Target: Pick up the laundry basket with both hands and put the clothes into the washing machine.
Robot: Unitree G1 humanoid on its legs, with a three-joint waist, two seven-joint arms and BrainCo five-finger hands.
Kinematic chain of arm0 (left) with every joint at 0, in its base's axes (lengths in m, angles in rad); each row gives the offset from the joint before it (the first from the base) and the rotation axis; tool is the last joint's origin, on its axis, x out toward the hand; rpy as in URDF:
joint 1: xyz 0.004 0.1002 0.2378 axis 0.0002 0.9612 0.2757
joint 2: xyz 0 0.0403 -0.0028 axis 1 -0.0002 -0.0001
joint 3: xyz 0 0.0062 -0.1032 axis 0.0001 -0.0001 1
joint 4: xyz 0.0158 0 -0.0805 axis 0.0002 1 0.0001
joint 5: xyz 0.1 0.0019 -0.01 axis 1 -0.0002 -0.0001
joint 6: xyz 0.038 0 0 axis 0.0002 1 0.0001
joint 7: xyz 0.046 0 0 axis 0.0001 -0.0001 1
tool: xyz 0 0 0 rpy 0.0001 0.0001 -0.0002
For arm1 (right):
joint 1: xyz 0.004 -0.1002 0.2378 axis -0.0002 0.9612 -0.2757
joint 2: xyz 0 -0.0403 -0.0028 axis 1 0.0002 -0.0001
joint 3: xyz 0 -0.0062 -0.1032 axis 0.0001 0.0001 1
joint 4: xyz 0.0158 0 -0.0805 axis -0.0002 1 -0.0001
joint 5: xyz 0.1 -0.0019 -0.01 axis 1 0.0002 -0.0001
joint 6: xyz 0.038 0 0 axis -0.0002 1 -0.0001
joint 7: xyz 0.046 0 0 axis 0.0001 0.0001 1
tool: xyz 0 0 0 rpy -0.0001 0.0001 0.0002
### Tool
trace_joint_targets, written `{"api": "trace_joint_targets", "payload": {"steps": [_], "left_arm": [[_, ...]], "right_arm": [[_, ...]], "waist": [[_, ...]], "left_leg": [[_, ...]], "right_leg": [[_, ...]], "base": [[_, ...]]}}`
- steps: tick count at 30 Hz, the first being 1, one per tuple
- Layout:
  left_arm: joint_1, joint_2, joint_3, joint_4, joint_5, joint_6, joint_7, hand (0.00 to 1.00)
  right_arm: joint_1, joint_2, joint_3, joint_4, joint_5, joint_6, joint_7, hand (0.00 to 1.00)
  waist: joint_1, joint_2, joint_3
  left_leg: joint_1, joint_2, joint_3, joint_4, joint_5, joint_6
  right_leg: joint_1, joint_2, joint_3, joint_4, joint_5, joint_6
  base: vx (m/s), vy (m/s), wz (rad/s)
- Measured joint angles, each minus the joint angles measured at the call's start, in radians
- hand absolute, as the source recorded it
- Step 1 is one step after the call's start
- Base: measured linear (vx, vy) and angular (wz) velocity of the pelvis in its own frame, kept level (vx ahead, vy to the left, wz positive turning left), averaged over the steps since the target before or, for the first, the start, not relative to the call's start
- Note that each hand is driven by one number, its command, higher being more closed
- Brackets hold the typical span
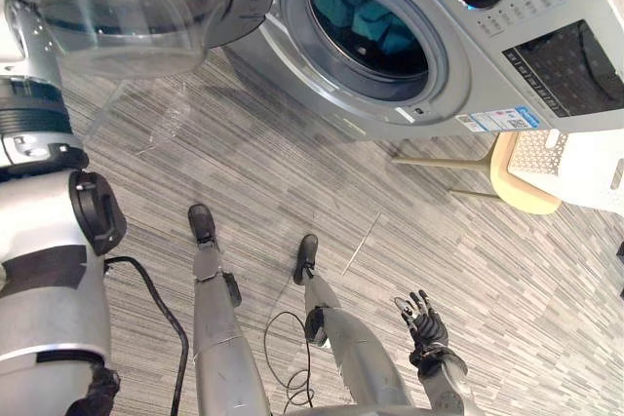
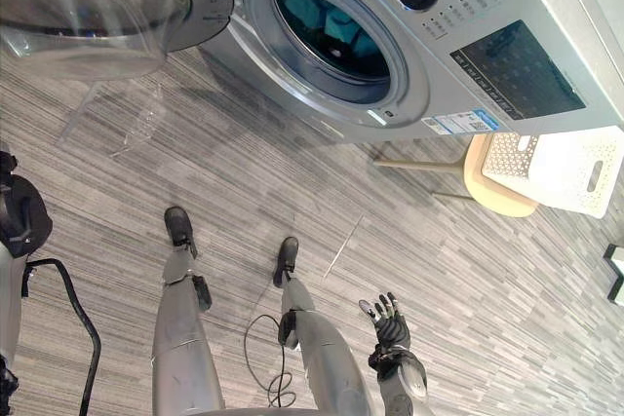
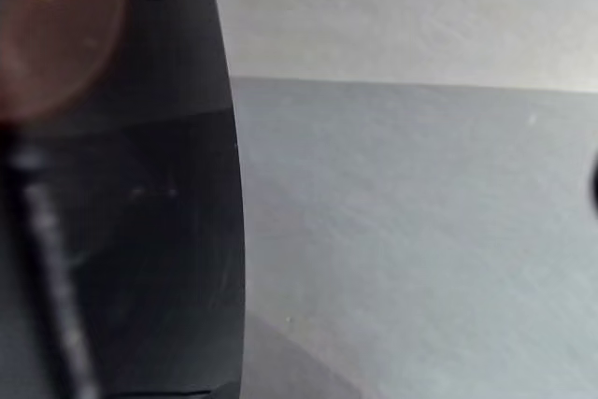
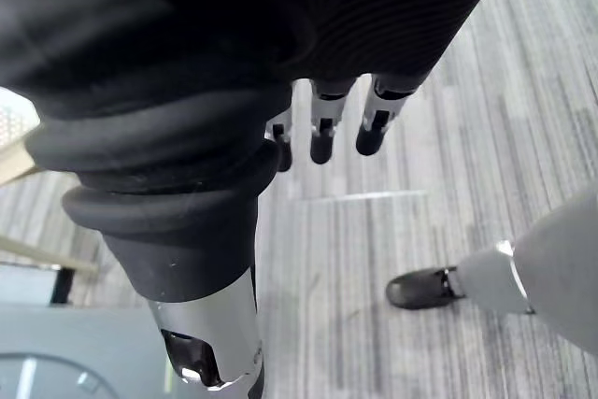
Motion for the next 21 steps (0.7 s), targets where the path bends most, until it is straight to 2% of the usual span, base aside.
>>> {"api": "trace_joint_targets", "payload": {"steps": [1,2,4,5,7,9,11,12,13,14,15,16,17,18,19,20,21], "left_arm": [[0.035,-0.015,0.002,0.003,0.000,-0.008,-0.010,0.00],[0.115,-0.072,0.014,0.009,-0.008,-0.030,-0.025,0.00],[0.211,-0.135,0.014,0.016,-0.038,-0.048,-0.035,0.00],[0.238,-0.156,0.013,0.019,-0.040,-0.049,-0.043,0.00],[0.328,-0.225,-0.016,0.041,-0.039,-0.049,-0.050,0.00],[0.472,-0.317,-0.040,0.070,-0.046,-0.050,-0.069,0.00],[0.600,-0.371,-0.098,0.138,-0.077,-0.043,-0.133,0.00],[0.668,-0.410,-0.136,0.184,-0.117,-0.022,-0.166,0.00],[0.747,-0.474,-0.193,0.256,-0.147,0.019,-0.203,0.00],[0.788,-0.512,-0.220,0.294,-0.161,0.036,-0.215,0.00],[0.865,-0.592,-0.256,0.362,-0.165,0.059,-0.216,0.00],[0.906,-0.635,-0.297,0.400,-0.165,0.082,-0.219,0.00],[0.946,-0.688,-0.362,0.444,-0.166,0.103,-0.225,0.00],[0.960,-0.711,-0.394,0.459,-0.166,0.109,-0.232,0.00],[0.962,-0.751,-0.447,0.483,-0.173,0.112,-0.241,0.00],[0.951,-0.771,-0.497,0.493,-0.173,0.111,-0.239,0.00],[0.945,-0.776,-0.526,0.493,-0.172,0.109,-0.237,0.00]], "right_arm": [[0.000,0.000,0.001,0.001,0.000,0.006,0.000,0.00],[-0.010,-0.012,0.002,0.014,-0.002,0.020,0.000,0.00],[-0.053,-0.042,0.004,0.045,-0.008,0.027,-0.001,0.00],[-0.059,-0.051,0.003,0.047,-0.017,0.030,-0.001,0.00],[-0.082,-0.069,0.003,0.069,-0.041,0.043,-0.002,0.00],[-0.093,-0.072,0.001,0.081,-0.057,0.063,-0.003,0.00],[-0.104,-0.062,-0.006,0.117,-0.081,0.078,-0.003,0.00],[-0.104,-0.047,-0.024,0.137,-0.087,0.087,-0.003,0.00],[-0.105,-0.020,-0.055,0.156,-0.109,0.098,-0.003,0.00],[-0.103,-0.006,-0.068,0.159,-0.117,0.102,-0.002,0.00],[-0.090,0.019,-0.087,0.159,-0.122,0.106,-0.002,0.00],[-0.069,0.033,-0.098,0.160,-0.124,0.107,-0.002,0.00],[-0.048,0.048,-0.115,0.175,-0.133,0.108,-0.001,0.00],[-0.044,0.050,-0.123,0.193,-0.140,0.109,-0.001,0.00],[-0.042,0.045,-0.152,0.224,-0.149,0.113,-0.002,0.00],[-0.037,0.044,-0.176,0.263,-0.150,0.114,-0.003,0.00],[-0.034,0.029,-0.185,0.281,-0.150,0.117,-0.004,0.00]], "waist": [[0.005,0.003,0.001],[0.029,0.014,0.000],[0.045,0.033,0.000],[0.050,0.040,-0.004],[0.054,0.060,-0.019],[0.057,0.089,-0.045],[0.058,0.096,-0.073],[0.057,0.099,-0.097],[0.055,0.096,-0.111],[0.053,0.093,-0.114],[0.045,0.084,-0.132],[0.041,0.067,-0.152],[0.027,0.045,-0.170],[0.020,0.033,-0.181],[0.005,0.044,-0.192],[-0.017,0.052,-0.201],[-0.027,0.073,-0.201]], "left_leg": [[0.020,-0.001,0.007,0.000,-0.004,0.003],[0.069,-0.005,0.024,0.001,-0.025,0.010],[0.126,-0.023,0.046,-0.011,-0.053,0.012],[0.139,-0.030,0.053,-0.015,-0.052,0.012],[0.193,-0.060,0.093,-0.038,-0.052,0.012],[0.261,-0.087,0.136,-0.062,-0.052,0.013],[0.333,-0.112,0.176,-0.095,-0.052,0.013],[0.364,-0.124,0.194,-0.110,-0.052,0.013],[0.420,-0.135,0.227,-0.132,-0.052,0.013],[0.448,-0.141,0.242,-0.146,-0.052,0.013],[0.489,-0.153,0.272,-0.171,-0.052,0.013],[0.509,-0.171,0.291,-0.191,-0.051,0.012],[0.535,-0.201,0.316,-0.222,-0.047,0.006],[0.544,-0.219,0.320,-0.241,-0.043,0.000],[0.570,-0.235,0.327,-0.301,-0.034,-0.016],[0.587,-0.247,0.331,-0.323,-0.013,0.002],[0.611,-0.241,0.331,-0.337,-0.004,-0.006]], "right_leg": [[0.019,-0.003,0.000,0.000,0.000,0.000],[0.062,-0.010,0.000,0.000,0.000,0.000],[0.100,-0.036,-0.002,0.014,-0.014,0.014],[0.108,-0.045,-0.002,0.020,-0.020,0.020],[0.129,-0.082,-0.001,0.067,-0.073,0.033],[0.160,-0.121,0.002,0.107,-0.106,0.038],[0.190,-0.152,0.013,0.132,-0.129,0.044],[0.202,-0.164,0.019,0.139,-0.137,0.044],[0.224,-0.179,0.030,0.157,-0.149,0.033],[0.231,-0.184,0.032,0.167,-0.156,0.032],[0.239,-0.196,0.039,0.181,-0.176,0.013],[0.240,-0.211,0.045,0.189,-0.212,0.010],[0.241,-0.235,0.060,0.200,-0.282,0.010],[0.239,-0.246,0.070,0.199,-0.320,0.028],[0.222,-0.244,0.089,0.203,-0.345,0.023],[0.216,-0.243,0.114,0.191,-0.344,0.020],[0.222,-0.224,0.135,0.188,-0.343,0.023]], "base": [[-0.02,0.130,0.13],[-0.03,0.154,0.14],[-0.03,0.165,0.14],[-0.03,0.138,0.22],[-0.05,0.115,0.36],[-0.06,0.068,0.27],[-0.05,0.040,-0.02],[-0.04,0.031,-0.18],[-0.02,0.010,-0.26],[-0.01,-0.007,-0.39],[0.00,-0.021,-0.35],[0.01,-0.037,-0.30],[0.01,-0.065,-0.09],[-0.01,-0.073,-0.15],[-0.02,-0.027,-0.22],[-0.01,-0.002,-0.55],[0.02,-0.008,-0.61]]}}
